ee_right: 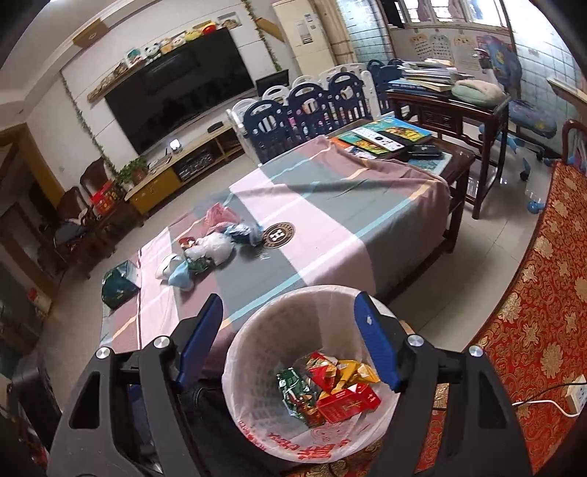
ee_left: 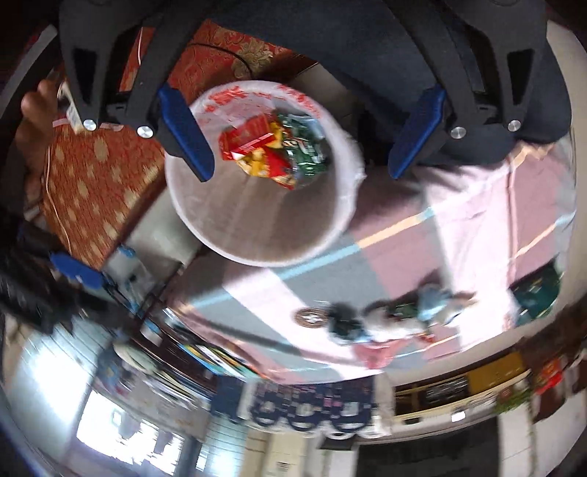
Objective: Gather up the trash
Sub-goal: 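Move both tools back over the table toward the remaining trash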
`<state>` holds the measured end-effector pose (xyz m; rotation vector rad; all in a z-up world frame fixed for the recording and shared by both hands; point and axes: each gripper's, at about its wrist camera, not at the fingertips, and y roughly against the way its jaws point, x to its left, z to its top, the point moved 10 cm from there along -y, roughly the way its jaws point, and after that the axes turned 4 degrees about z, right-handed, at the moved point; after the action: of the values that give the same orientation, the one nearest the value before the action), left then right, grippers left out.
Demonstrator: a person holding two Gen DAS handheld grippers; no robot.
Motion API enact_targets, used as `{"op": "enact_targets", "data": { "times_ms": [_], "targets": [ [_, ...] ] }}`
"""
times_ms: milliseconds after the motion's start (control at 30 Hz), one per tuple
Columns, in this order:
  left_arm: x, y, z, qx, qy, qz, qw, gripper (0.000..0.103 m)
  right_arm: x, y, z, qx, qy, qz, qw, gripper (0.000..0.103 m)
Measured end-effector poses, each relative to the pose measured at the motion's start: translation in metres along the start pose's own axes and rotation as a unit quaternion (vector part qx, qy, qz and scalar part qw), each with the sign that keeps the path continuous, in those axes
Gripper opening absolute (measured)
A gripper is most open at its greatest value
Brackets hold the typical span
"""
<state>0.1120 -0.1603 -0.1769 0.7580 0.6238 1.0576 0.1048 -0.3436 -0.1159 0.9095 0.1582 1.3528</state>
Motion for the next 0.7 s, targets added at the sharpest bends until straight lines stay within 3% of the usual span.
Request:
{"op": "enact_targets", "data": {
  "times_ms": [233,433,567,700],
  "targets": [
    [0.076,0.01,0.006,-0.024,0.062,0.047,0.9967,0.096,0.066,-0.023,-0.002,0.021,0.054,0.011,0.998,0.074],
    [0.119,-0.001,0.002,-0.019,0.082,0.057,0.9948,0.096,0.112,-0.064,-0.011,0.05,0.094,0.013,0.994,0.074],
    [0.146,-0.017,0.0,-0.013,0.099,0.074,0.9923,0.097,0.126,-0.101,-0.02,0.074,0.102,0.011,0.992,0.074],
    [0.187,-0.04,-0.003,0.009,0.147,0.078,0.986,0.097,0.127,-0.147,-0.022,0.095,0.103,0.006,0.99,0.074]
  ]
}}
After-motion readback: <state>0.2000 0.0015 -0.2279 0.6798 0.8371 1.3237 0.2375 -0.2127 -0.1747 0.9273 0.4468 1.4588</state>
